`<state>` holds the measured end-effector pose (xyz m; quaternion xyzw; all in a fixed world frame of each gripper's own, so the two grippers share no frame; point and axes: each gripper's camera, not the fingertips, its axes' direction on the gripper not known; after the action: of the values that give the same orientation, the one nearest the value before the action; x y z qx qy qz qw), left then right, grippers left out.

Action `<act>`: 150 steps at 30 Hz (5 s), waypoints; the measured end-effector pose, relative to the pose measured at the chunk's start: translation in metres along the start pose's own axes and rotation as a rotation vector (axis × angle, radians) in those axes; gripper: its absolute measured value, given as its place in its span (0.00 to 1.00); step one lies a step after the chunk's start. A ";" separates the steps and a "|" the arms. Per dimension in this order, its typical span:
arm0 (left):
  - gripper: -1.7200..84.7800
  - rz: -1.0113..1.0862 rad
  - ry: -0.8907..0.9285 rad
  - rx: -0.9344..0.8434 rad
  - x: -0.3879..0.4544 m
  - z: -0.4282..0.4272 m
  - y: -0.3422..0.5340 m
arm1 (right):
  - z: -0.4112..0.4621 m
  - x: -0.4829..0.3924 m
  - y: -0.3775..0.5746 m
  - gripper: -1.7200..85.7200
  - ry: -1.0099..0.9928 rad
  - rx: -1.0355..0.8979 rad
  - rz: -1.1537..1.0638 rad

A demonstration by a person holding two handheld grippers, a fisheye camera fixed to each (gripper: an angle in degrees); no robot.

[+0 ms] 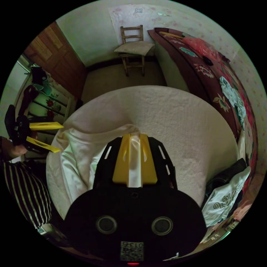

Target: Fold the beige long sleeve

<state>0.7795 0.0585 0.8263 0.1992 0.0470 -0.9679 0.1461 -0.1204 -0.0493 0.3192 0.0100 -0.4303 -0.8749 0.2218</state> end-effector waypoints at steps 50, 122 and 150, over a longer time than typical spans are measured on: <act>0.06 0.994 0.498 -0.140 0.604 0.069 0.003 | -0.006 -0.074 0.770 0.03 0.482 0.030 0.405; 0.18 0.572 0.200 -0.111 0.567 0.093 -0.186 | 0.229 -0.146 1.012 0.15 0.283 0.256 1.324; 0.13 0.580 0.245 -0.119 0.583 0.059 -0.177 | 0.204 -0.223 1.011 0.08 0.324 0.218 1.278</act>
<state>0.1920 0.0642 0.6537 0.3103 0.0620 -0.8503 0.4205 0.4218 -0.3450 1.1749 -0.0934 -0.3989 -0.5102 0.7562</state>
